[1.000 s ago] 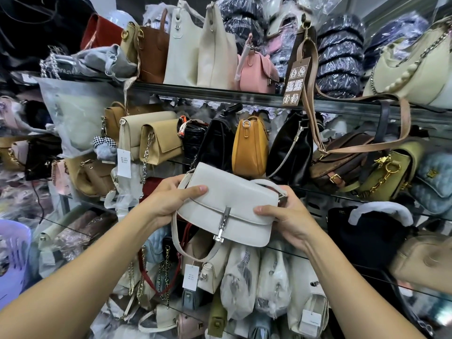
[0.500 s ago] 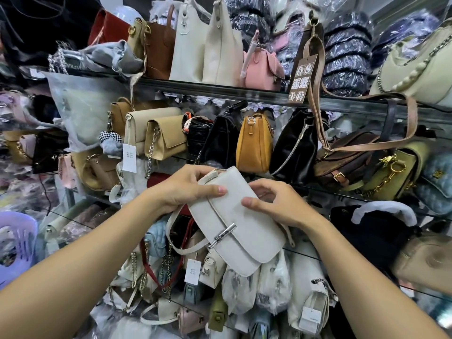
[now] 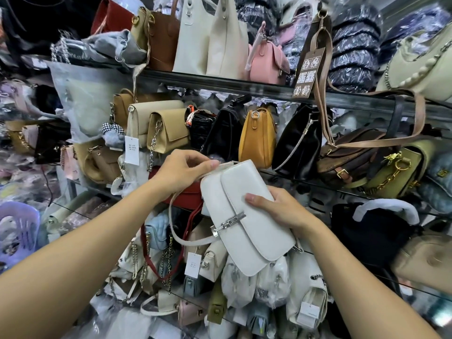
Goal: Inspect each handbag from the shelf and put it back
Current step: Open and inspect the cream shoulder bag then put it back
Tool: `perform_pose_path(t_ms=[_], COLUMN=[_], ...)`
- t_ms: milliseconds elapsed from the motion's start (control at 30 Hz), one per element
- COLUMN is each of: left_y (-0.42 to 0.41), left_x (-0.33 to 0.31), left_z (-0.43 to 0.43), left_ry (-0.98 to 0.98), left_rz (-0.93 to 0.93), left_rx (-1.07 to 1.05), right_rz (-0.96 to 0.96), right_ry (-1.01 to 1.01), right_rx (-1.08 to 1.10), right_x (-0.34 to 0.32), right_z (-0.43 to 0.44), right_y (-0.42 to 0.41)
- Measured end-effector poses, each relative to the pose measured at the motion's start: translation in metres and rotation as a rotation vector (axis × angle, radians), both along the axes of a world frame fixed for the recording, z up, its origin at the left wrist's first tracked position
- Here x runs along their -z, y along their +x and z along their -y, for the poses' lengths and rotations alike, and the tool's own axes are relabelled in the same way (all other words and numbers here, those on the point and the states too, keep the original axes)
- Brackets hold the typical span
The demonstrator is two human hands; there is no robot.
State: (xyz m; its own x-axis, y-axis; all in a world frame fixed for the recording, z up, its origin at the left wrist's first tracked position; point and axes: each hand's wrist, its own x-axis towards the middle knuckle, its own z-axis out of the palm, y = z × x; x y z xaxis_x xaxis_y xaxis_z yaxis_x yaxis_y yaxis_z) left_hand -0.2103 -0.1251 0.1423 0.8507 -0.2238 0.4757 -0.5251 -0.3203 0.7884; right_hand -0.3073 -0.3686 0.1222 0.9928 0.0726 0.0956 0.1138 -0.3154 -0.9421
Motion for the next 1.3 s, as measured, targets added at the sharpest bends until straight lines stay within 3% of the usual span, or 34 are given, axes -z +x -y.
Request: perform_pose_path(t_ms=[100, 233, 300, 433, 500, 767, 1300], left_y=[0.007, -0.003, -0.010, -0.024, -0.027, -0.028, -0.030], left_x=[0.006, 0.009, 0.009, 0.008, 0.005, 0.003, -0.003], left_z=[-0.002, 0.007, 0.012, 0.023, 0.023, 0.020, 0.025], left_ry=[0.026, -0.028, -0.074, -0.192, -0.289, -0.349, -0.301], left_rz=[0.080, 0.018, -0.105, -0.522, -0.619, -0.586, -0.433], left_rx=[-0.180, -0.151, 0.001, 0.424, 0.538, 0.635, 0.488], right_rz=[0.030, 0.048, 0.041, 0.054, 0.071, 0.168, 0.324], right_ry=[0.071, 0.304, 0.383, 0.474, 0.494, 0.454, 0.353], right_rx=[0.119, 0.247, 0.272, 0.235, 0.212, 0.104, 0.173], right_x=[0.000, -0.002, -0.003, -0.005, -0.007, -0.014, -0.016], right_z=[0.002, -0.003, -0.007, -0.014, -0.016, -0.014, -0.023], right_y=[0.002, 0.006, 0.008, 0.007, 0.006, 0.001, 0.003])
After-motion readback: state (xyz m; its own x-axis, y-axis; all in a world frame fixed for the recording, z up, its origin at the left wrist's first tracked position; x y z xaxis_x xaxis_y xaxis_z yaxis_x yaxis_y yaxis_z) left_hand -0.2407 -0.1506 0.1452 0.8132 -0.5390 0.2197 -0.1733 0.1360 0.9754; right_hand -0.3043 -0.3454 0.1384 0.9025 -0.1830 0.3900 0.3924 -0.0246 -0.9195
